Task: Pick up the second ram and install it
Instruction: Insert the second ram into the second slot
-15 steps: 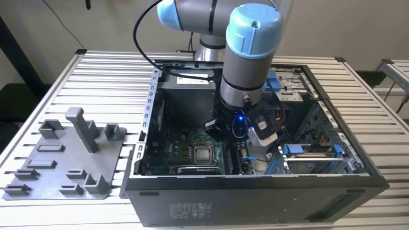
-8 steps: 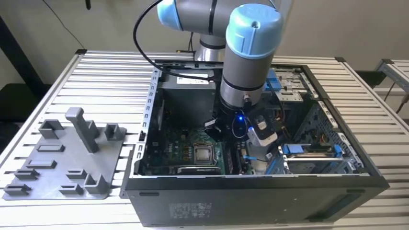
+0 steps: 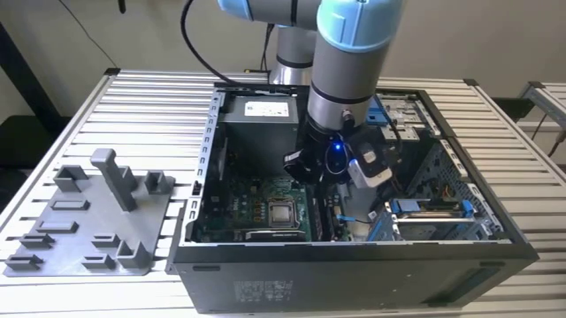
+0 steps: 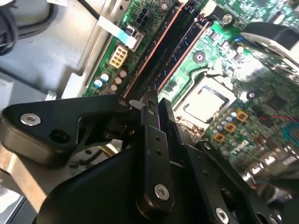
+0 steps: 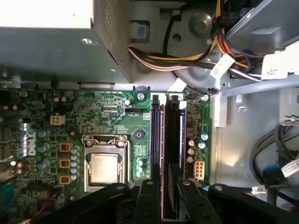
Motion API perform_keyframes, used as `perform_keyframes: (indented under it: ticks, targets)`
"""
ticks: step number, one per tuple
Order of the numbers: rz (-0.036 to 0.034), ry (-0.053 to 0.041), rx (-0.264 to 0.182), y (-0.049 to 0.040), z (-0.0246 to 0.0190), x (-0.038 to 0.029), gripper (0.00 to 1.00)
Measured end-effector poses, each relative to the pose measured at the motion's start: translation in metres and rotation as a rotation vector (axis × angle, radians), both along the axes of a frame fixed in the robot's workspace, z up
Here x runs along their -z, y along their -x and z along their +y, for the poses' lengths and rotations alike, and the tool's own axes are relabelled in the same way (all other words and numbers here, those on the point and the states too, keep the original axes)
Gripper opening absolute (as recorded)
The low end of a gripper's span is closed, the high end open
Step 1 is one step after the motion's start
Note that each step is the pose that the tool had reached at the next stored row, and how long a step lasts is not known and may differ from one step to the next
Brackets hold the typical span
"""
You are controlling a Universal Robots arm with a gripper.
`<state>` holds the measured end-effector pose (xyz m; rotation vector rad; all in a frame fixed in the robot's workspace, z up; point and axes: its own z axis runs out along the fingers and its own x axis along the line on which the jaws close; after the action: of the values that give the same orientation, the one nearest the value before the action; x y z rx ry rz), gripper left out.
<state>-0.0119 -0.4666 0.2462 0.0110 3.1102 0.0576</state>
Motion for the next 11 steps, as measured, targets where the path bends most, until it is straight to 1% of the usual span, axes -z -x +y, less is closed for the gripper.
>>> perform_keyframes:
  ticks: [1,5,7,8,9,11]
  targets:
    - [0.0000,0.0000,0.000,0.0000,0.0000,-0.0033,0.22]
    - [-0.0001,-0.0003,0.000,0.0000,0.0000,-0.0037,0.22]
    - [0.0000,0.0000,0.000,0.0000,0.0000,-0.0039,0.20]
    - [-0.0001,-0.0002,0.000,0.0000,0.0000,-0.0039,0.13]
    - [-0.0001,-0.0001,0.000,0.0000,0.0000,-0.0040,0.11]
    - [0.0000,-0.0001,0.000,0.0000,0.0000,-0.0041,0.11]
